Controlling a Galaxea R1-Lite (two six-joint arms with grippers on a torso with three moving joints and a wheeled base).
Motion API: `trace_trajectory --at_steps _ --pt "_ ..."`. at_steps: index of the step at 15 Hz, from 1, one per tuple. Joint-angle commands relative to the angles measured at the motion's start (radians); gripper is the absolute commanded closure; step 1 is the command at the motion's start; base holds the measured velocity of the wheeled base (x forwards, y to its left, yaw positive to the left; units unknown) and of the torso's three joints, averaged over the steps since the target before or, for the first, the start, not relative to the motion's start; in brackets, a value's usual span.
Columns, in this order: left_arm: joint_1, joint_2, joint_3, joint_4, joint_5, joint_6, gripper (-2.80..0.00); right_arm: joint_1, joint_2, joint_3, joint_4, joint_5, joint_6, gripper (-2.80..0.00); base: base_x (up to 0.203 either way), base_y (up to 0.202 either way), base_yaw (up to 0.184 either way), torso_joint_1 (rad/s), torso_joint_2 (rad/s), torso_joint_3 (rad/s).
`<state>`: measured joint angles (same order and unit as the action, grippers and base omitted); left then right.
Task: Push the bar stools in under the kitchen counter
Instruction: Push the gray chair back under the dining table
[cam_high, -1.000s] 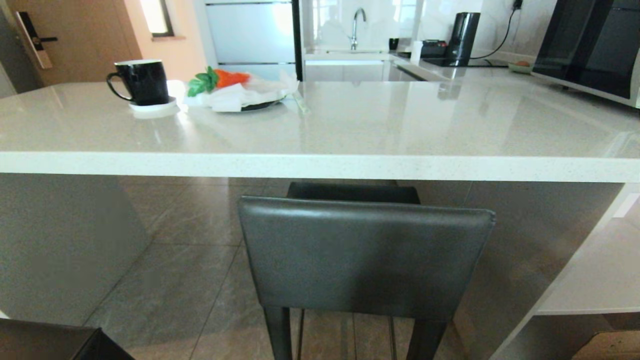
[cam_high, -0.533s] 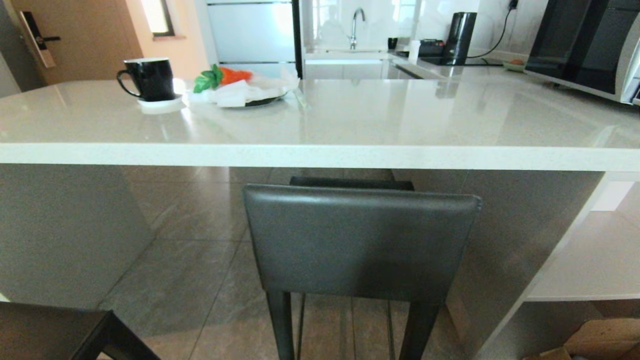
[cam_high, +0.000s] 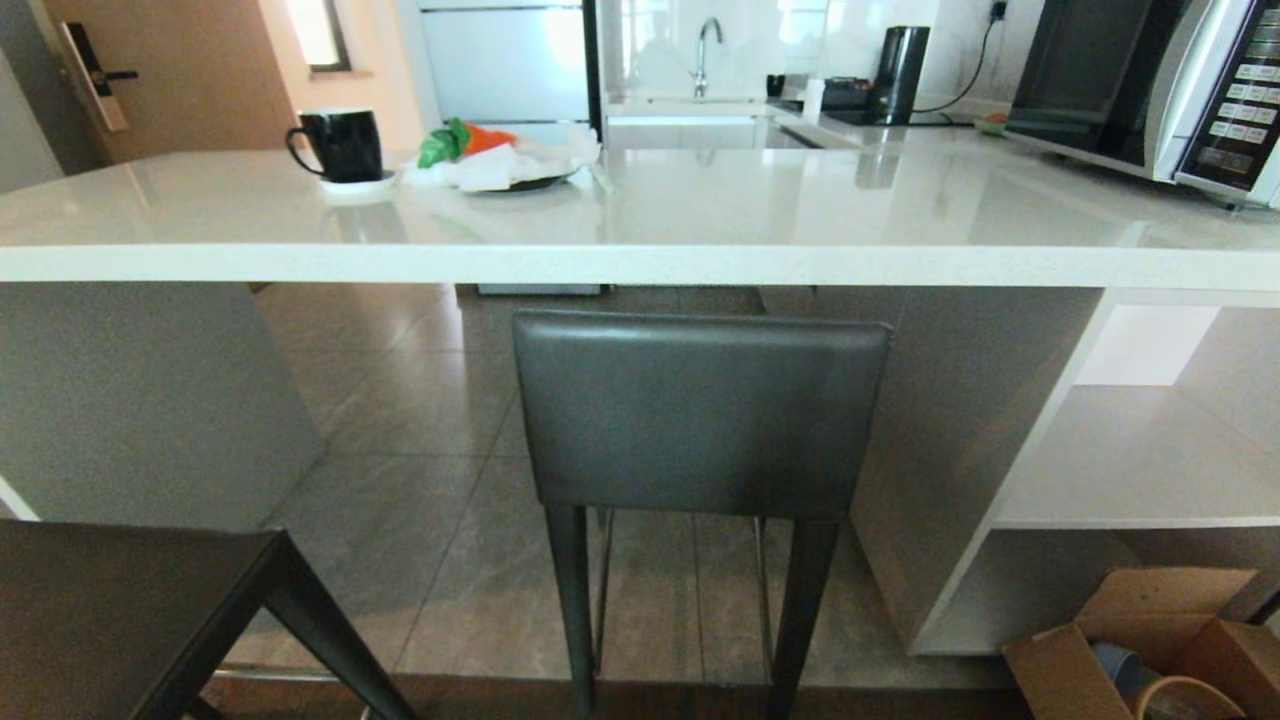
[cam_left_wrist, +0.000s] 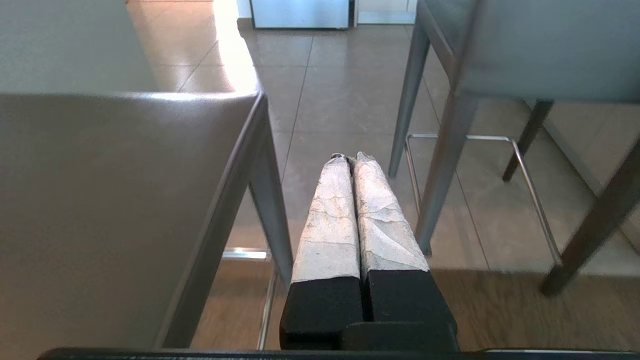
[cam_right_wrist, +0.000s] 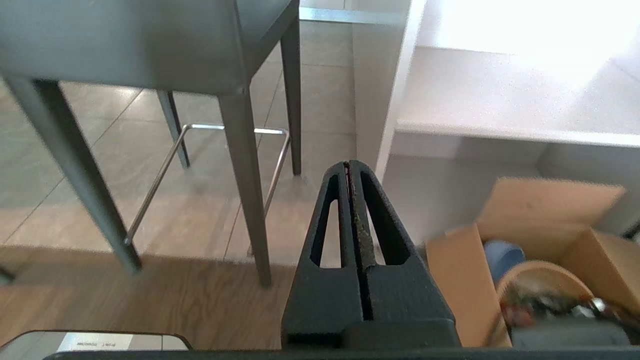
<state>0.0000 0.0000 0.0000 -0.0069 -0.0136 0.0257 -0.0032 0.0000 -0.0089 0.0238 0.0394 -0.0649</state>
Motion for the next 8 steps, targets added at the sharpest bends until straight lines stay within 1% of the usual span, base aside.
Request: trace_trajectory --at_steps 1,8 --pt "0.0 0.002 0.002 0.001 0.0 0.0 0.0 0.0 0.002 0.0 0.001 0.001 0.0 0.0 -0.198 0.0 -0.003 0.002 0.0 0.002" --pt "0.0 0.002 0.002 0.001 0.0 0.0 0.0 0.0 0.002 0.0 -0.001 0.001 0.0 0.0 -0.197 0.0 -0.001 0.002 0.0 0.003"
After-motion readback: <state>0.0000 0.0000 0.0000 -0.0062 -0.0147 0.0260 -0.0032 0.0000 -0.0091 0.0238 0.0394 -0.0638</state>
